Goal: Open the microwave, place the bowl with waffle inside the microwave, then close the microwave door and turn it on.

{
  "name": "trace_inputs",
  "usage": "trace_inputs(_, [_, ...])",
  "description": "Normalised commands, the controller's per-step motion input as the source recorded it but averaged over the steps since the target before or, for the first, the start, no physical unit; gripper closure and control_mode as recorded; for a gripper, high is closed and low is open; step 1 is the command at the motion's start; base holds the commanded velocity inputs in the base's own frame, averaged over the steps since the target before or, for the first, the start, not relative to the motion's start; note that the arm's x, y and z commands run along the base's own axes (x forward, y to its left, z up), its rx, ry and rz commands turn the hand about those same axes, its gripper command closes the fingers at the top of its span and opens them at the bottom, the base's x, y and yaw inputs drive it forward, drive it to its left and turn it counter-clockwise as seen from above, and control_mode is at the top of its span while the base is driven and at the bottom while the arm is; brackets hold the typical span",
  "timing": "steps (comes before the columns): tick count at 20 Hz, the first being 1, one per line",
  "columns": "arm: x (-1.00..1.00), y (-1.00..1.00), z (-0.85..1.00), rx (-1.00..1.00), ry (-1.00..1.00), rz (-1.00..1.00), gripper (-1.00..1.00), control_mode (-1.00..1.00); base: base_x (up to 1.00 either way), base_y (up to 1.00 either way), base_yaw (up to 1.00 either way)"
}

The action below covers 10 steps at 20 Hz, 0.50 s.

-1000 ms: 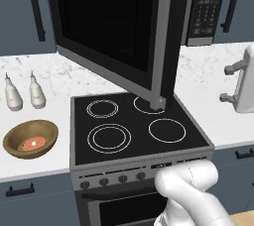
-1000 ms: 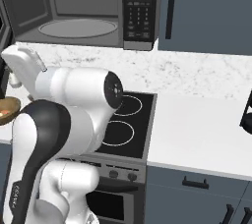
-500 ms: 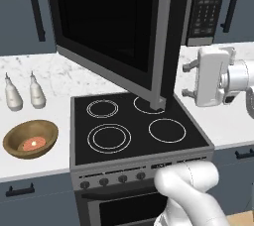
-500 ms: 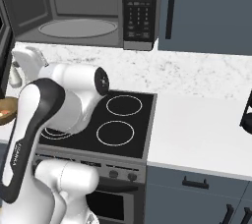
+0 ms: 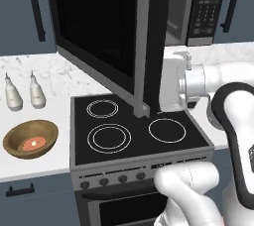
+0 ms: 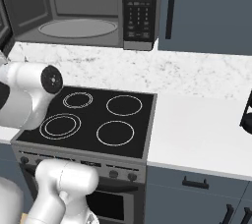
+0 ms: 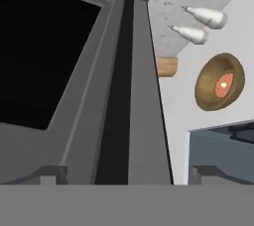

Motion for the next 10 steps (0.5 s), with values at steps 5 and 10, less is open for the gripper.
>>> trace_inputs(5, [0.0, 0.77, -0.1, 0.0, 0.03, 0.09, -1.0, -1.0, 0.0, 0.0, 0.0])
trace_inputs(10, [0.0, 0.76, -0.06, 0.0, 0.04, 0.1, -1.0, -1.0, 0.0, 0.0, 0.0])
